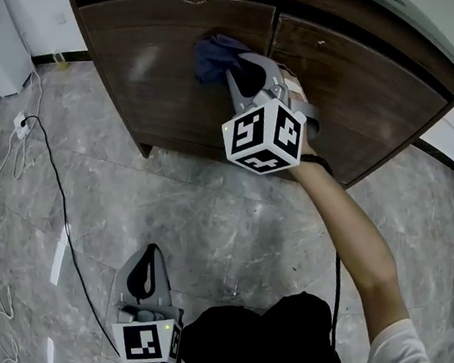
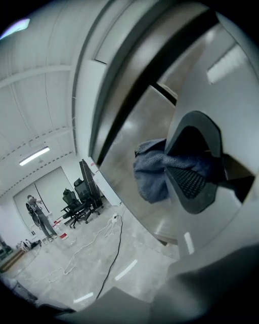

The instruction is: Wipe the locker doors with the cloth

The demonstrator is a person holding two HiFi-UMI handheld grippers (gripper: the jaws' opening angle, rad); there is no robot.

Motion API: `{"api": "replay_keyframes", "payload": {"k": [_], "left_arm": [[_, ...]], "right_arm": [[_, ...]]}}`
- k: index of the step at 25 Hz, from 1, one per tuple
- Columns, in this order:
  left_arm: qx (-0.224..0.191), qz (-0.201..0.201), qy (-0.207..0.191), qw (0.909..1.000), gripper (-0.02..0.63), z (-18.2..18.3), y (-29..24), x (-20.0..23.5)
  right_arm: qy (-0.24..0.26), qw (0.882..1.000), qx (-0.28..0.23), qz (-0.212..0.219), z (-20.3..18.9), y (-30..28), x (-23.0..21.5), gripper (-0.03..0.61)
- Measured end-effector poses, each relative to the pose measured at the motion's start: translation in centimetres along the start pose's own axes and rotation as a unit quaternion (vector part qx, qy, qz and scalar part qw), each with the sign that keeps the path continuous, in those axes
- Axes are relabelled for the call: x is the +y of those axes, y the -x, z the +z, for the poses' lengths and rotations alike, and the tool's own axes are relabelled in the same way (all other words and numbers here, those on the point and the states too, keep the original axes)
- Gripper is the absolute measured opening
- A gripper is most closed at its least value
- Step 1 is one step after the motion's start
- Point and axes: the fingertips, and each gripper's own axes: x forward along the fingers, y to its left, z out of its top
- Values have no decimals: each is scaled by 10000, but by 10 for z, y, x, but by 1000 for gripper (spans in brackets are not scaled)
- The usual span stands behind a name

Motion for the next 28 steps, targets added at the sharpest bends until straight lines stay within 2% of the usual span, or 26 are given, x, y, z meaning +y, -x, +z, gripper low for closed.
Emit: {"api": "replay_keyframes", "payload": {"k": [4, 6, 11, 16, 21, 28], "left_arm": [[-24, 65, 11, 10000, 2, 4, 4, 5], [-21, 77, 33, 10000, 2, 3, 4, 5], [5, 71, 73, 9999, 2, -1, 5, 6], [55, 95, 107, 9999, 2, -9, 5, 12], [98, 195, 130, 9997, 2, -15, 10, 24], [209, 345, 180, 9990, 2, -24, 13, 38]], "right_arm": [[-46, 9995, -196, -229, 40, 2, -48, 68], [107, 9988, -256, -404, 56, 3, -64, 69], [127, 9981, -236, -549, 68, -3, -73, 67], [47, 9995, -134, -287, 53, -20, -26, 66], [258, 9997, 9, -18, 32, -38, 34, 66], [471, 9974, 283, 460, -18, -60, 126, 66]]}}
